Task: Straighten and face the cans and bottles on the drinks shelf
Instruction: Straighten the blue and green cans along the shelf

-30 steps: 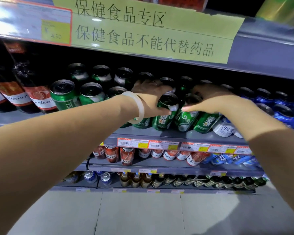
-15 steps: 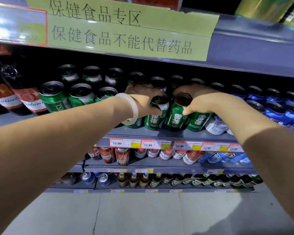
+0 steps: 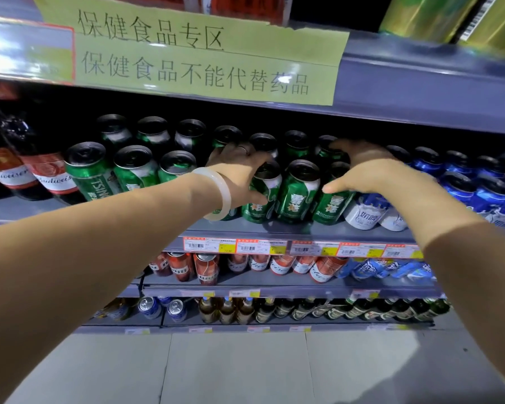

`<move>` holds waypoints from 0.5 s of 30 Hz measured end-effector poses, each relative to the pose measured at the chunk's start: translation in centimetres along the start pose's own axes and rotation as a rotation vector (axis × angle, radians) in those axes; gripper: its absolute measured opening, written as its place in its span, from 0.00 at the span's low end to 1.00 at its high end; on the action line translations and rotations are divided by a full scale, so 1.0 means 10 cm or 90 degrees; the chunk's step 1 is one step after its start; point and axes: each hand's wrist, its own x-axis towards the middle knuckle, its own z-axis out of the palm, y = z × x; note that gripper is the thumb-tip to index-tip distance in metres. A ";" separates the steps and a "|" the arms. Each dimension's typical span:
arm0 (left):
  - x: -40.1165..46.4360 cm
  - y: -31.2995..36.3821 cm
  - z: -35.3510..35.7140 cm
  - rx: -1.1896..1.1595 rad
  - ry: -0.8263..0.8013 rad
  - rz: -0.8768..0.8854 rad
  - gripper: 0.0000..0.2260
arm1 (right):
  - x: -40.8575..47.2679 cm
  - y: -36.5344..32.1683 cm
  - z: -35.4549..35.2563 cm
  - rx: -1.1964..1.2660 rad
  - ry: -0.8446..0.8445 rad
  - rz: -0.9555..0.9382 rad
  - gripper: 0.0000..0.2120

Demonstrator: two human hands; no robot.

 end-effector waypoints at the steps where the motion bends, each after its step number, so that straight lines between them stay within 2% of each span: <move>1: 0.00 0.00 0.02 -0.005 -0.001 -0.006 0.33 | -0.02 0.04 -0.01 -0.023 -0.010 0.018 0.40; 5: -0.01 0.03 0.07 -0.001 0.003 -0.032 0.30 | -0.03 0.06 0.06 -0.119 -0.017 0.007 0.32; 12: -0.01 0.05 0.07 0.002 0.014 -0.038 0.31 | -0.03 0.05 0.05 -0.114 -0.022 -0.015 0.32; 15: -0.07 0.04 0.09 0.006 0.045 -0.040 0.34 | -0.03 0.07 0.06 -0.105 -0.022 -0.021 0.32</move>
